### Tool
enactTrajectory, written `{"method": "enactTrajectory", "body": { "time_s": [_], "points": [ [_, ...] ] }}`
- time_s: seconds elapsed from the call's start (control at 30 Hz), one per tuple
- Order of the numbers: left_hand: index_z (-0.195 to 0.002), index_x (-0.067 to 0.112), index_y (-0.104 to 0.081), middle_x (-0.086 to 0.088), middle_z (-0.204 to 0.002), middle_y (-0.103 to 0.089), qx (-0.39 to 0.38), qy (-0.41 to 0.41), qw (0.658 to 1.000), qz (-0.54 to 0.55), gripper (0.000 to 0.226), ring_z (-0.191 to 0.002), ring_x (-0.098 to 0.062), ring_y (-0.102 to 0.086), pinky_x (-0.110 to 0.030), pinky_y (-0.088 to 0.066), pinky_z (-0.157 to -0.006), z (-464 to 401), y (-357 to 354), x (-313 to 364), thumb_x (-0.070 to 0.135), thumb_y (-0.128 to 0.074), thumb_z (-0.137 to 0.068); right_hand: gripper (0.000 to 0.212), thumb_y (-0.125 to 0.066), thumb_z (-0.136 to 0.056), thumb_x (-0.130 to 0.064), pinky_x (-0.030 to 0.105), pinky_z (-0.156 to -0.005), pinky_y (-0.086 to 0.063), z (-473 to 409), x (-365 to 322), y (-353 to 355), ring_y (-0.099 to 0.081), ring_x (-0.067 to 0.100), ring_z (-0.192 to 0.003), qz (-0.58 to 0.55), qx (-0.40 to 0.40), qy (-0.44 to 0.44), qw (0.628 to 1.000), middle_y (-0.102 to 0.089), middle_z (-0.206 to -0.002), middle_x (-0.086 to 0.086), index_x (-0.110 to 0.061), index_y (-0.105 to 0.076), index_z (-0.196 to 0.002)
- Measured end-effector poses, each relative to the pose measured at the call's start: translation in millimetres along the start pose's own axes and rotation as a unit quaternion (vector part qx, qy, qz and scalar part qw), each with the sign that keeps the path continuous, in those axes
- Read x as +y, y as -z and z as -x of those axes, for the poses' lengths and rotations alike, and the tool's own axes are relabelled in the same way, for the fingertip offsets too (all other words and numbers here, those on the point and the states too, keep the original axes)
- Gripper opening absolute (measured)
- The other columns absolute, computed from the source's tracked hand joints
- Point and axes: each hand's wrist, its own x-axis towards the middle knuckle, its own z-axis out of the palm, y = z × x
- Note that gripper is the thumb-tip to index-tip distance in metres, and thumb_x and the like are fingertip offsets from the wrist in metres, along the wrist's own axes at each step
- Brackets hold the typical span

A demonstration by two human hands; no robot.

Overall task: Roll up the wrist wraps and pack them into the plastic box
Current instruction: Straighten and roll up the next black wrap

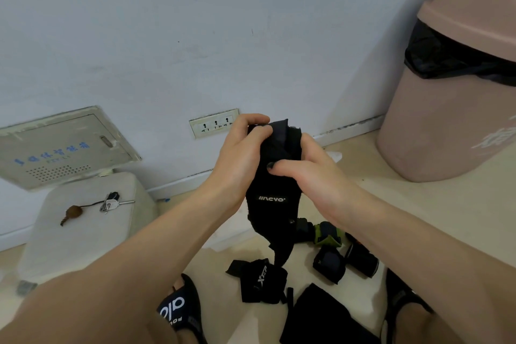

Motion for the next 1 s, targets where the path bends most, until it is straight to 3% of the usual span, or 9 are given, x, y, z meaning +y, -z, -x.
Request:
{"method": "enactTrajectory", "body": {
  "time_s": [0.1,0.27,0.37,0.53,0.73,0.9,1.0],
  "points": [
    [-0.113,0.032,-0.063,0.006,-0.111,-0.067,0.026,-0.028,0.999,-0.033,0.017,-0.105,-0.016,-0.067,-0.041,-0.056,-0.097,-0.6,-1.0,-3.6,0.023,-0.056,-0.1,0.044,-0.067,-0.088,0.0,0.035,-0.092,-0.058,-1.2,-0.9,0.3,-0.074,0.013,-0.104,0.005,-0.015,-0.006,1.0,-0.074,-0.113,0.001,-0.023,-0.056,-0.125],
    [-0.117,0.029,-0.061,0.006,-0.107,-0.066,0.053,-0.049,0.997,-0.015,0.017,-0.1,-0.015,-0.068,-0.038,-0.058,-0.094,-2.2,-1.6,-4.3,0.023,-0.058,-0.101,0.051,-0.073,-0.085,0.003,0.039,-0.094,-0.059,1.6,1.4,-0.8,-0.075,0.016,-0.104,0.034,-0.025,0.011,0.999,-0.075,-0.114,0.004,-0.022,-0.055,-0.126],
    [-0.116,0.024,-0.061,0.004,-0.103,-0.066,0.045,-0.007,0.998,0.039,0.016,-0.09,-0.013,-0.067,-0.033,-0.057,-0.082,-2.8,-1.7,-0.9,0.026,-0.059,-0.1,0.049,-0.073,-0.086,0.005,0.042,-0.094,-0.061,2.3,0.5,-1.5,-0.076,0.022,-0.1,0.006,-0.006,0.007,1.0,-0.075,-0.112,0.011,-0.02,-0.057,-0.126],
    [-0.126,0.027,-0.058,0.008,-0.089,-0.068,-0.021,0.027,0.996,0.084,0.027,-0.077,-0.006,-0.068,-0.022,-0.054,-0.065,1.5,-4.8,-1.3,0.02,-0.051,-0.101,0.045,-0.069,-0.086,0.006,0.047,-0.098,-0.058,0.1,-2.7,3.4,-0.074,0.023,-0.104,-0.043,0.037,-0.006,0.998,-0.075,-0.112,0.008,-0.018,-0.061,-0.123],
    [-0.131,0.027,-0.055,0.005,-0.098,-0.066,-0.01,0.007,0.999,0.031,0.035,-0.086,-0.012,-0.067,-0.026,-0.054,-0.07,1.9,-8.7,-2.0,0.009,-0.049,-0.102,0.039,-0.069,-0.089,-0.004,0.044,-0.096,-0.059,-3.9,-3.3,5.0,-0.075,0.019,-0.103,-0.058,0.028,-0.017,0.998,-0.075,-0.112,0.003,-0.022,-0.06,-0.121],
    [-0.133,0.023,-0.057,-0.011,-0.117,-0.067,0.043,0.067,0.991,0.112,0.032,-0.088,-0.02,-0.068,-0.032,-0.059,-0.071,-5.4,-0.2,9.6,0.016,-0.054,-0.101,0.024,-0.066,-0.097,-0.027,0.028,-0.068,-0.06,2.3,-1.3,-0.9,-0.075,0.01,-0.087,0.065,0.005,-0.02,0.998,-0.073,-0.106,-0.003,-0.03,-0.057,-0.119],
    [-0.137,0.018,-0.054,-0.014,-0.121,-0.068,0.009,0.068,0.987,0.144,0.045,-0.096,-0.023,-0.072,-0.031,-0.059,-0.072,-0.5,-2.2,6.7,0.029,-0.059,-0.094,0.021,-0.065,-0.098,-0.022,0.037,-0.085,-0.062,0.4,-3.2,1.2,-0.074,0.014,-0.095,0.05,0.047,0.001,0.998,-0.073,-0.109,-0.001,-0.027,-0.059,-0.117]
  ]
}}
